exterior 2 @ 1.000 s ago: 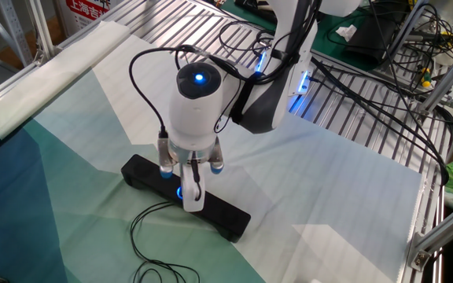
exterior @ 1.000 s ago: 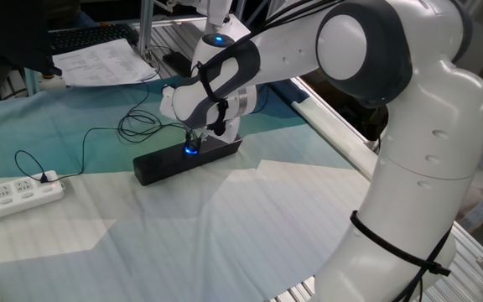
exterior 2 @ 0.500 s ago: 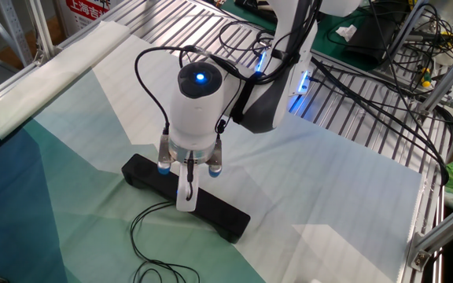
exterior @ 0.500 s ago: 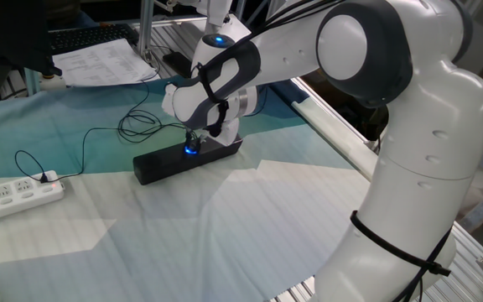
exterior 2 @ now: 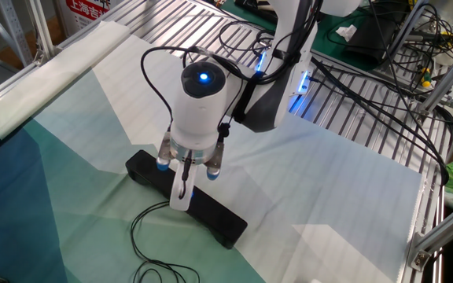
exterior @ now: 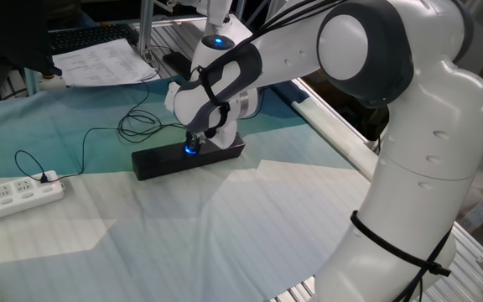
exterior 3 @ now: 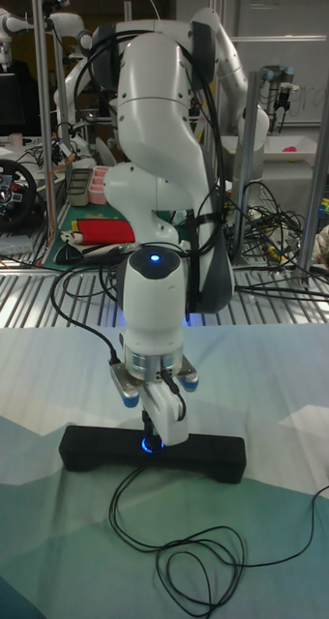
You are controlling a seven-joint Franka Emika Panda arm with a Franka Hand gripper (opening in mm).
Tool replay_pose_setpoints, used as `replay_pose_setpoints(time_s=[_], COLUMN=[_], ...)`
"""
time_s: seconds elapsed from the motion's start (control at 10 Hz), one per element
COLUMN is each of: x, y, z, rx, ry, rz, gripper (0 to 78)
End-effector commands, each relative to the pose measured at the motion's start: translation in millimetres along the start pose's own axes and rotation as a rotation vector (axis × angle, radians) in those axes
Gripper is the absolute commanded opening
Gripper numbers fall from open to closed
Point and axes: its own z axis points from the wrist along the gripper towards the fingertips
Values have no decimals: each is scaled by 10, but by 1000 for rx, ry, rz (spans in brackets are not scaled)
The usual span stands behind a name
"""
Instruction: Turn the knob to increase the volume of the speaker
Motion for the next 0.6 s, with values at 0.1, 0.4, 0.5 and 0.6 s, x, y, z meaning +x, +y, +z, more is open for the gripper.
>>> replay_pose_setpoints(time_s=[0.1, 0.4, 0.5, 0.6], x=[4, 4, 4, 4], y=[-11, -11, -11, -11], z=[13, 14, 14, 14], rx=[-7, -9, -9, -9], ry=[0, 1, 0, 1], rz=[69, 115, 135, 158], gripper=[12, 12, 12, 12])
